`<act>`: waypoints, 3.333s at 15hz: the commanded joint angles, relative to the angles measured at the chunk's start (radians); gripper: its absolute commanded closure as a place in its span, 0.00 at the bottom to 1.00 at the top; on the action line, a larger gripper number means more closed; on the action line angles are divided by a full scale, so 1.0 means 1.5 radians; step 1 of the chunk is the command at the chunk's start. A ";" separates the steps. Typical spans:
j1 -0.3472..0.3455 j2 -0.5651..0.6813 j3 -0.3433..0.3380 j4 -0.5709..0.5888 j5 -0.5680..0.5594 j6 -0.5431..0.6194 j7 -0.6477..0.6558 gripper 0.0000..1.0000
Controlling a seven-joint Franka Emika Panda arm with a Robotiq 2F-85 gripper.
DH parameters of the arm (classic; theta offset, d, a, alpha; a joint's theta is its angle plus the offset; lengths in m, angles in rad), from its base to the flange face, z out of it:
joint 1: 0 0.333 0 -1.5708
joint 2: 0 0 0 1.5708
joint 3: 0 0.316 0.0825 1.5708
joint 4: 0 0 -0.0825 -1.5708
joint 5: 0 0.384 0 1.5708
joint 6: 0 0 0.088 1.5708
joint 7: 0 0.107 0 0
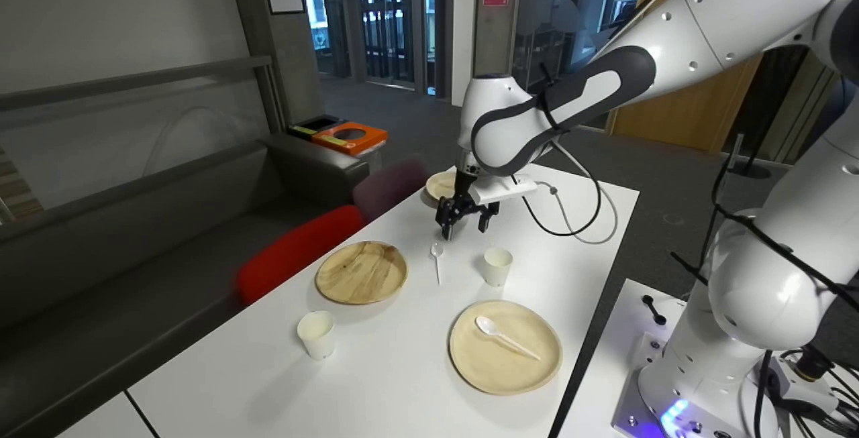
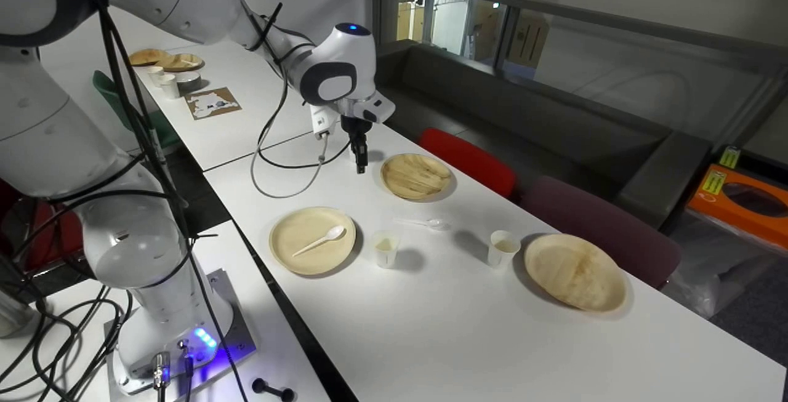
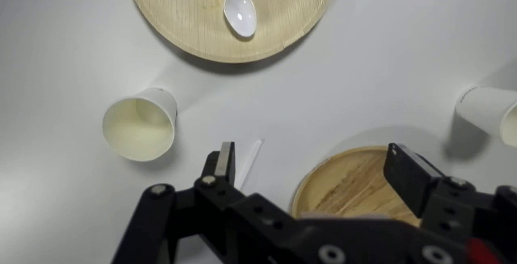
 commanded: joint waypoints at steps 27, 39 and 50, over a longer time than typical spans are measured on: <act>0.005 0.575 -0.128 0.500 -0.010 -0.011 0.131 0.00; 0.008 0.584 -0.129 0.485 -0.002 0.000 0.123 0.00; 0.017 0.589 -0.130 0.454 0.007 0.008 0.153 0.00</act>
